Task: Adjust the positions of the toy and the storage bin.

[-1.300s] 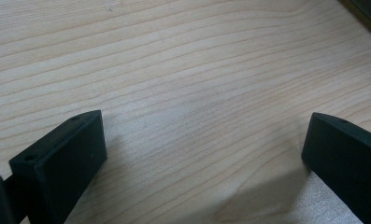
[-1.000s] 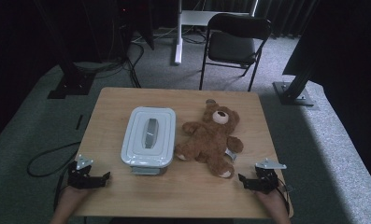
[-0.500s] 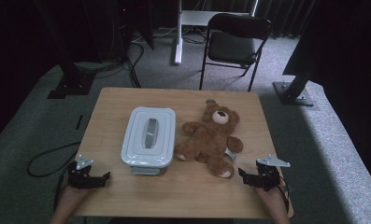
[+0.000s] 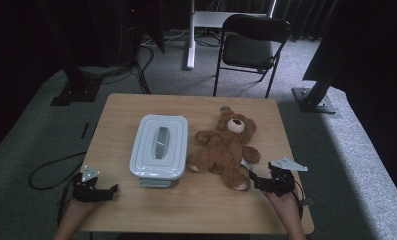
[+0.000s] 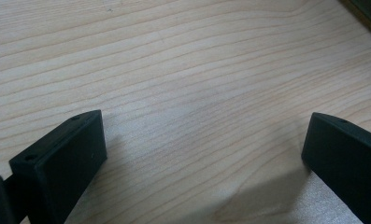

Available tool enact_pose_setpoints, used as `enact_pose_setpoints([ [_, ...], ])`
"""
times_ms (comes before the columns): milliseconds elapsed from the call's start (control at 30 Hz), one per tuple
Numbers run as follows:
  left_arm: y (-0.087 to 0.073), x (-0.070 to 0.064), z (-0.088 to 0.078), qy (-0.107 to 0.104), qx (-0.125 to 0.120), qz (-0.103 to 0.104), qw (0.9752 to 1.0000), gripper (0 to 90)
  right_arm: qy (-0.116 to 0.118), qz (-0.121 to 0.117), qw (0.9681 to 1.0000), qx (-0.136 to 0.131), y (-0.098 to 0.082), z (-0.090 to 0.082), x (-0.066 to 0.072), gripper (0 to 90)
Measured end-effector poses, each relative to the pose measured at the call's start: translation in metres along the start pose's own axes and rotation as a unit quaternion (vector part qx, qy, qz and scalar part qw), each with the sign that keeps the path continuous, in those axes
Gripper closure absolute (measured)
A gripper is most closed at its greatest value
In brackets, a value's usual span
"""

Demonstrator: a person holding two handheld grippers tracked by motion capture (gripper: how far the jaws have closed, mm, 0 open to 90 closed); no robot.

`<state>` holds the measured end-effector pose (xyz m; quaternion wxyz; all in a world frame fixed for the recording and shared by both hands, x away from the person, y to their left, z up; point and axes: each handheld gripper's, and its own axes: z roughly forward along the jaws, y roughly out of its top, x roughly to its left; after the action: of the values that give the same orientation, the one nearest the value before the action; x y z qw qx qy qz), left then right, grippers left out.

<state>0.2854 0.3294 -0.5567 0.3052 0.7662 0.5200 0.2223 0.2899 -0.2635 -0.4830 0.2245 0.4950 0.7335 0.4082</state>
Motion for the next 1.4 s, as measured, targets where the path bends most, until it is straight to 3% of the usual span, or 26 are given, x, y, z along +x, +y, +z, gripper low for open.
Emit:
enact_pose_setpoints([
  [533,0.0,0.0,0.0,0.0,0.0,0.0,1.0,0.6,0.007,0.0,0.9999,-0.012,0.029,0.01,0.016,14.8],
  [1067,0.0,0.0,0.0,0.0,0.0,0.0,1.0,0.6,0.003,0.017,0.9997,-0.017,0.051,0.039,0.038,13.7],
  [1267,0.0,0.0,0.0,0.0,0.0,0.0,1.0,0.6,0.005,0.033,0.9994,-0.013,0.056,0.056,0.045,12.6],
  [1400,0.0,0.0,0.0,0.0,0.0,0.0,1.0,0.6,0.0,0.066,0.9977,-0.011,0.059,0.065,0.047,10.9],
])
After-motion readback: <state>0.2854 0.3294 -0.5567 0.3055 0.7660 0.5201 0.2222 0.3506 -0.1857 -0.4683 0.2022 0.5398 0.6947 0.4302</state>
